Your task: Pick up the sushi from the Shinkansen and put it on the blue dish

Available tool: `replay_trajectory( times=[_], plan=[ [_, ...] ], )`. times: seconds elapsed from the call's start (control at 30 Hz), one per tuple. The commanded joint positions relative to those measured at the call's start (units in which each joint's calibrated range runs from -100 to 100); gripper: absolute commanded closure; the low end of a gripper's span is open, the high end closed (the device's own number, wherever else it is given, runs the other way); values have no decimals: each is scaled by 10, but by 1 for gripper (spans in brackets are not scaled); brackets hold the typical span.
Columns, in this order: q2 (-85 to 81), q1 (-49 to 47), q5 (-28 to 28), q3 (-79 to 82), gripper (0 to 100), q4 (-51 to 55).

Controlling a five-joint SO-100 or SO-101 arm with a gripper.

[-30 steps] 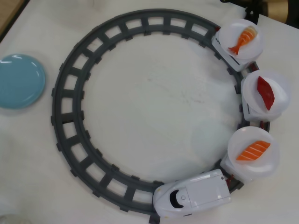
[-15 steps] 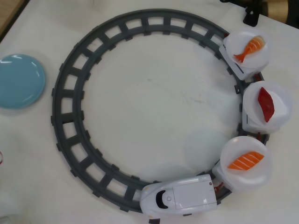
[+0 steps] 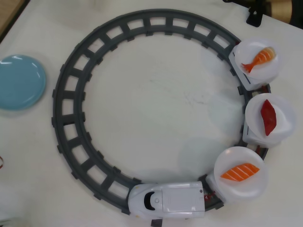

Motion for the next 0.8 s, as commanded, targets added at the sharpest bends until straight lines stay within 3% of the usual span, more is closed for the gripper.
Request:
replay_trajectory(
  times=[0.0, 0.2, 0.4, 0.53, 0.77],
  plan=[
    [105, 14, -1, -119, 92, -8],
    [361, 61, 12, -329, 92, 12],
    [583, 128, 69, -553, 92, 208],
    [678, 221, 91, -653, 92, 302],
    [720, 430, 120, -750, 92, 331]
  ],
)
